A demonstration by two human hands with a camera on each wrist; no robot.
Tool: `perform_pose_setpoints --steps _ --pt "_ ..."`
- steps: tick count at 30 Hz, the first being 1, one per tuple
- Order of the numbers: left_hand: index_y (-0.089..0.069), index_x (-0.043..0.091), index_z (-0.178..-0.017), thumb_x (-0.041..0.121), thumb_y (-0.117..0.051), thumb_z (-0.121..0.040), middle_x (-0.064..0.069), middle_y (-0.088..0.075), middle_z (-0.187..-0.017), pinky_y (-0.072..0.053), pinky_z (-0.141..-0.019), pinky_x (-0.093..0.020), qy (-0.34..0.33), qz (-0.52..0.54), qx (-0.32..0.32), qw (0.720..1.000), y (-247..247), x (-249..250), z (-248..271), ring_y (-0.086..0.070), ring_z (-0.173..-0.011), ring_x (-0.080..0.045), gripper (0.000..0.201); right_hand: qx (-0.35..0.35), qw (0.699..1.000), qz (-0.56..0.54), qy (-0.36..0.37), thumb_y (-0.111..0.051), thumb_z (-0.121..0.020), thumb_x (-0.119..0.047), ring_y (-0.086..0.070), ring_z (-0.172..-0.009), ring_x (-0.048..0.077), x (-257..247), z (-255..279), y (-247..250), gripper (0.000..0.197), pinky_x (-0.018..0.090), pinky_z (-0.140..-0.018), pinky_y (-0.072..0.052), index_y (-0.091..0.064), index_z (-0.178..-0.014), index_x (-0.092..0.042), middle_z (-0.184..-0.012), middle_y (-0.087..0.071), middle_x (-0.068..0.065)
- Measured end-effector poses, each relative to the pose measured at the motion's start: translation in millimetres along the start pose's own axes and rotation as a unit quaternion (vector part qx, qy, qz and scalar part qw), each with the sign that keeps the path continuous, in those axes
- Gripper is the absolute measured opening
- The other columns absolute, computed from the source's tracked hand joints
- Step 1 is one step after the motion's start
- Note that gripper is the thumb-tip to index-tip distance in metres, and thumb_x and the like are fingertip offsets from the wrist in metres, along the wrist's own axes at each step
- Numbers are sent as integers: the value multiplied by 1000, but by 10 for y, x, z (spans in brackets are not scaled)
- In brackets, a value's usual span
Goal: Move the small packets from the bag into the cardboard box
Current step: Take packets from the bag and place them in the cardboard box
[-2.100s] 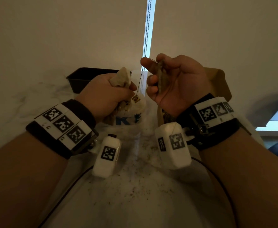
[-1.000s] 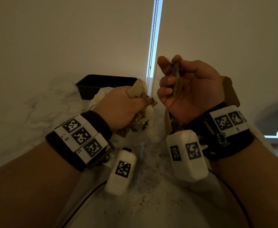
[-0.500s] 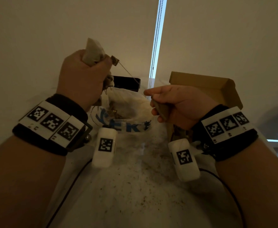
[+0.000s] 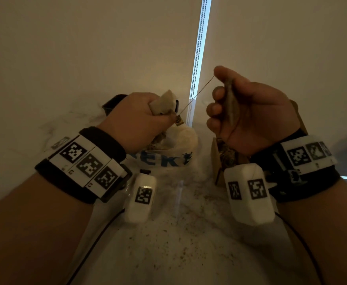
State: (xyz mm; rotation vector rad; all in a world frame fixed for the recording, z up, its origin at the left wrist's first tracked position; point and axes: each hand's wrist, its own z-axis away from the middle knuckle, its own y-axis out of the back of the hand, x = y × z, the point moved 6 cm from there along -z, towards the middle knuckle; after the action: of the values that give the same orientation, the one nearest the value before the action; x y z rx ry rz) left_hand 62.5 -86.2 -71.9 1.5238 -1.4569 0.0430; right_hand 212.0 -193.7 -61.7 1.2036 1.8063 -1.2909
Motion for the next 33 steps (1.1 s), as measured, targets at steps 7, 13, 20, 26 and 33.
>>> perform_pose_setpoints --steps 7,13,20,26,33 --pt "-72 5 -92 32 -68 -90 -8 -70 -76 -50 -58 -18 -14 61 -87 994 -119 109 66 -65 -63 -13 27 108 993 16 32 -43 -96 -14 -61 -71 16 60 -81 180 27 27 -59 -50 -64 -111 -20 -101 -63 7" --pt "-75 21 -88 33 -71 -89 -5 -75 -83 -58 -69 -38 44 215 -83 972 -114 70 86 -73 -77 -22 13 206 973 103 24 -50 -97 -7 -64 -74 20 152 -83 272 22 28 -60 -53 -65 -111 -14 -89 -69 6" --pt "-70 14 -83 22 -65 -94 -4 -68 -72 -56 -64 -35 104 371 -55 921 -150 62 75 -67 -65 -21 15 213 957 197 -17 -60 -93 -14 -66 -81 26 270 -95 232 17 31 -64 -53 -70 -103 -22 -94 -71 6" --pt "-73 8 -94 23 -67 -94 -10 -73 -81 -59 -72 -40 140 379 -46 913 -243 29 100 -71 -72 -25 16 224 944 244 -7 -63 -91 -15 -61 -62 8 325 -97 195 15 22 -50 -39 -72 -96 -26 -79 -72 -3" --pt "-71 -1 -105 27 -68 -93 -25 -73 -99 -60 -81 -55 139 333 -9 933 -247 25 107 -71 -89 -43 30 228 951 211 2 -62 -91 -12 -58 -59 9 321 -83 155 16 19 -42 -31 -73 -95 -23 -81 -71 1"
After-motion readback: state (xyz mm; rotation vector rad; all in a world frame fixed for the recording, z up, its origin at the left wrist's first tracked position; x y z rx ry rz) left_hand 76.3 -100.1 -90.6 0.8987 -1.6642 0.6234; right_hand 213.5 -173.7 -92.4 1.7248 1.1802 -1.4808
